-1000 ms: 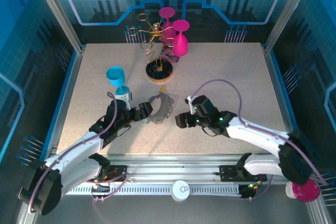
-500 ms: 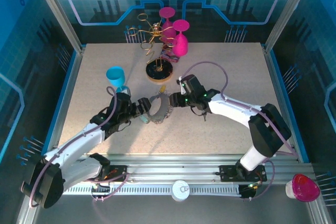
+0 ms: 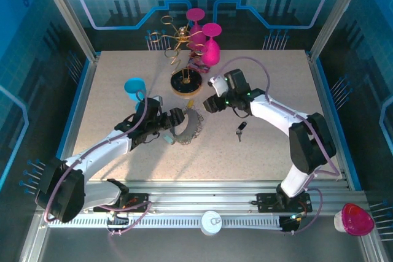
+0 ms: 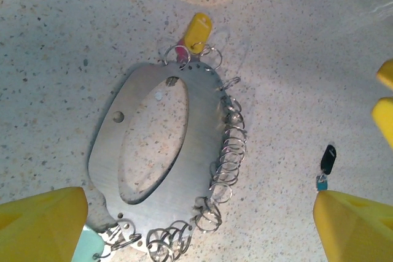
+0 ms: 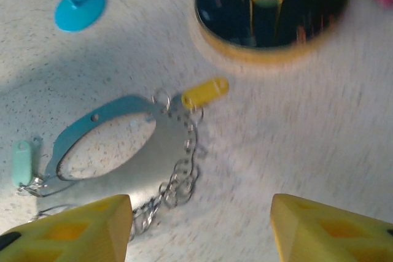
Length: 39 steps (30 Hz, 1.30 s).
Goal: Put the keys on the keyring
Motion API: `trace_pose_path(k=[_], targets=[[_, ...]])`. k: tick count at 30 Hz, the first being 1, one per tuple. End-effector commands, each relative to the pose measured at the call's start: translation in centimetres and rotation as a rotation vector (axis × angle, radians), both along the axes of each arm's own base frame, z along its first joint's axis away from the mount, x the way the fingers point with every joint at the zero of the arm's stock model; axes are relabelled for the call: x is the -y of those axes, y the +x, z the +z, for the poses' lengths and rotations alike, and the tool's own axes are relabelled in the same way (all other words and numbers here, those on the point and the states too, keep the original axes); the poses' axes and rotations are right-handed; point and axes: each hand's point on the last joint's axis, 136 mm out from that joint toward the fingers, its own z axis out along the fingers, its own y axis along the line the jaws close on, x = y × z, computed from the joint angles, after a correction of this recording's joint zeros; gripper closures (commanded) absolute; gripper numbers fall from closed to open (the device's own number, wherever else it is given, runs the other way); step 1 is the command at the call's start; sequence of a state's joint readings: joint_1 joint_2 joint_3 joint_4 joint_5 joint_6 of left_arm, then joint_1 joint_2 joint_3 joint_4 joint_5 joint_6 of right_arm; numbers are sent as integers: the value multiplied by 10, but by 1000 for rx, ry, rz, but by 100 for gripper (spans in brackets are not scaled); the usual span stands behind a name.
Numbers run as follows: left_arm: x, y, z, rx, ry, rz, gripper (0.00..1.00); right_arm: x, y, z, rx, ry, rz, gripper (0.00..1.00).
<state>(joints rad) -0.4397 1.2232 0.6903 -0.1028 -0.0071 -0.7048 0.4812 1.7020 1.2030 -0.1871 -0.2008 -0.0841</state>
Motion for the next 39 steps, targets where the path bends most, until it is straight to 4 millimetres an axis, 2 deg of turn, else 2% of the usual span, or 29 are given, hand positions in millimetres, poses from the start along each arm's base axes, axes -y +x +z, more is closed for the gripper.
trace_pose_path(k=[1,5,7,9,12,15,21,24,33,35,36,39], targets=[[2,7,9,58,-38,24,4,-12,4,15,312,-119,347,37],[-6,7,8,67,-46,61,4,-24,0,-4,458,-180,666,38],[-12,4,9,78,-40,78,4,-25,5,-16,444,-235,750,38],[-20,2,11,101,-21,92,4,-24,1,-31,399,-288,871,39],[-36,-3,14,133,48,124,4,-23,8,-52,384,-379,951,40],[-48,-8,20,173,86,148,4,-25,13,-61,364,-389,977,42],[-60,-14,29,232,101,180,5,-30,9,-80,261,-384,1042,48],[-61,-14,30,241,102,185,5,-34,9,-88,238,-386,1056,53],[-59,-13,28,238,93,184,6,-43,14,-108,200,-416,1084,55],[-60,-13,27,237,95,186,6,-44,16,-104,200,-415,1081,56],[-60,-13,26,235,94,186,6,-44,14,-116,169,-413,1089,57],[-60,-13,26,235,94,185,7,-44,12,-121,151,-415,1098,59]])
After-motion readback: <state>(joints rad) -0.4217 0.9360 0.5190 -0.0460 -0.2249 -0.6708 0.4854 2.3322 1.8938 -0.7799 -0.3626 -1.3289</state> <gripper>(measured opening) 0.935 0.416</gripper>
